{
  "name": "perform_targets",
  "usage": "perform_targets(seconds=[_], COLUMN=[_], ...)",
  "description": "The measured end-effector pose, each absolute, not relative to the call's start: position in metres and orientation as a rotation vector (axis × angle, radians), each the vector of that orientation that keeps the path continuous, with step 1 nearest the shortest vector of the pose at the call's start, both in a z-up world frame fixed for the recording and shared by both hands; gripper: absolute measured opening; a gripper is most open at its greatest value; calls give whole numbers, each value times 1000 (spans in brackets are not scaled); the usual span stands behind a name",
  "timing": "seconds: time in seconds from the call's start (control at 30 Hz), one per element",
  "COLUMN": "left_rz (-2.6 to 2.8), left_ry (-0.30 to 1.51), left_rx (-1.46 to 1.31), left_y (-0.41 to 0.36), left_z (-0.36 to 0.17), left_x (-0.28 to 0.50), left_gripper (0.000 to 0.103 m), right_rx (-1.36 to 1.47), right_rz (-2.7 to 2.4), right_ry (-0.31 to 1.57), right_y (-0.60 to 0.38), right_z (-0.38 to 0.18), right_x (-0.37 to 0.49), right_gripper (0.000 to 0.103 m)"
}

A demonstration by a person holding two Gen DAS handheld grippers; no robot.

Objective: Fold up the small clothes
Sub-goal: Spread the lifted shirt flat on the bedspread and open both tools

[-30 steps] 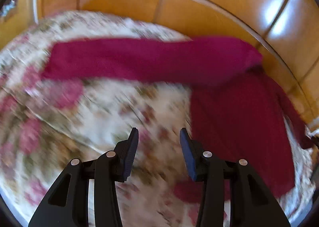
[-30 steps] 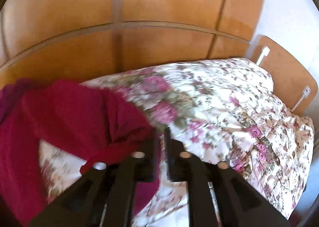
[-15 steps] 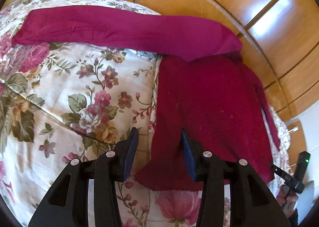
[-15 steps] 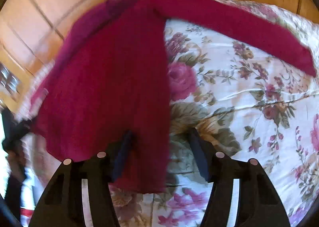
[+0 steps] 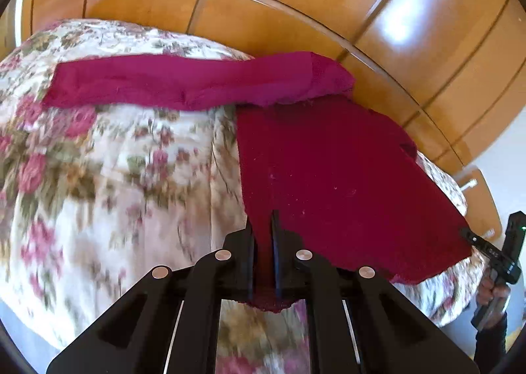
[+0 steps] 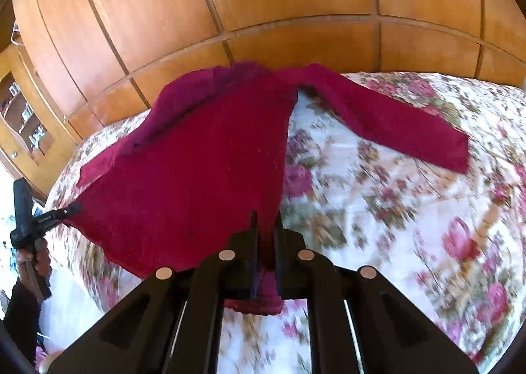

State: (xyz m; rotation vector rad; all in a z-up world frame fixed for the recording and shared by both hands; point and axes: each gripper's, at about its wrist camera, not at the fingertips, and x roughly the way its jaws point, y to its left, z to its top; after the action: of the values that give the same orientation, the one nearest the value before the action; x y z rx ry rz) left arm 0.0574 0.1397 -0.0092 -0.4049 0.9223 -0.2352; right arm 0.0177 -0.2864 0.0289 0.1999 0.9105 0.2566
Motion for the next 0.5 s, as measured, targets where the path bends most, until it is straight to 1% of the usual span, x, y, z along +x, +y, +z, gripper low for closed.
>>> perform_targets(seconds=[0.1, 0.23, 0.3, 0.33, 0.37, 0.4, 0.43, 0.47, 0.5], left_rz=[-241, -215, -199, -198, -198, -179, -141, -88, -53], left_ry=[965, 1045, 1058, 1055, 1043, 1028, 1002, 961, 935], left_rx=[-390, -382, -391, -423, -475, -501, -512, -512, -505], left_y=[135, 124, 124, 127, 135, 142, 151, 164, 173], left_z=[-20, -52, -62, -63, -63, -60, -56, -48, -43], left_x=[30, -1, -10, -12, -13, -13, -13, -10, -7], left_gripper=[7, 7, 7, 10, 20, 28, 41, 46, 46], right_rx=[203, 210, 214, 219, 220, 215, 196, 184, 174], right_rz=[232, 204, 187, 179, 168, 155, 132, 119, 101], right_ry=[968, 1079, 1107, 1113, 1111, 1102, 1076, 1056, 1031], right_y=[-299, -305, -308, -309, -312, -314, -315, -316, -317], right_z=[10, -33, -45, -49, -46, -44, -38, -31, -25], right_x=[-4, -42, -47, -47, -45, -43, -40, -38, -35], right_gripper=[6, 6, 6, 7, 10, 13, 18, 34, 42])
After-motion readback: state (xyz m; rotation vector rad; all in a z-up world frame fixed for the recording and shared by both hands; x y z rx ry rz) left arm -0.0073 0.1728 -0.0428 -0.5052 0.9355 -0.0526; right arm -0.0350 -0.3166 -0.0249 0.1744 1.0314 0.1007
